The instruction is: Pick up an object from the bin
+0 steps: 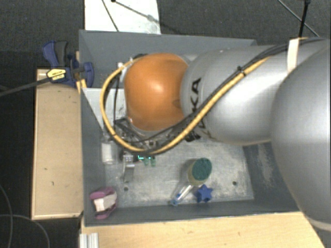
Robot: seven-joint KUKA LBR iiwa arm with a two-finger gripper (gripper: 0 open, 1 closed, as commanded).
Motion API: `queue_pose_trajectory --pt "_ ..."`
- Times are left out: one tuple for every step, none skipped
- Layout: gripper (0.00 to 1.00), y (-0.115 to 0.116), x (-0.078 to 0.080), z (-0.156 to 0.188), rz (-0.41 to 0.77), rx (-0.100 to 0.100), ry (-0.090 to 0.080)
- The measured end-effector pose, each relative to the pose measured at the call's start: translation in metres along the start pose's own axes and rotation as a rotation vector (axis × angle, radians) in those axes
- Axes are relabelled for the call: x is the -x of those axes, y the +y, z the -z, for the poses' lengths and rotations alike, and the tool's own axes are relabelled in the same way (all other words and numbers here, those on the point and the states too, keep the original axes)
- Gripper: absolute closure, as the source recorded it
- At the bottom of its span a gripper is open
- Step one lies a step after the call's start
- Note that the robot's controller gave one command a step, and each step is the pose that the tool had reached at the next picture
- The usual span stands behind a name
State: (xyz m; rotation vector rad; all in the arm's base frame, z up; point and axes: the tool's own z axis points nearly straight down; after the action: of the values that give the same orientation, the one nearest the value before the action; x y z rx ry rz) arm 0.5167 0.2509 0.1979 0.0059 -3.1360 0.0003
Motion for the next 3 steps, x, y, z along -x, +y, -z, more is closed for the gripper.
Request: queue_pose_trajectory --pt "0.0 -0.079 0.055 -0.09 0.122 -0.003 -0.005" --pt "0.0 -0.089 0.058 -0.128 -0.051 0.001 -0.005" --pt "1.0 -0.088 0.058 -0.127 -0.054 0.002 -0.007"
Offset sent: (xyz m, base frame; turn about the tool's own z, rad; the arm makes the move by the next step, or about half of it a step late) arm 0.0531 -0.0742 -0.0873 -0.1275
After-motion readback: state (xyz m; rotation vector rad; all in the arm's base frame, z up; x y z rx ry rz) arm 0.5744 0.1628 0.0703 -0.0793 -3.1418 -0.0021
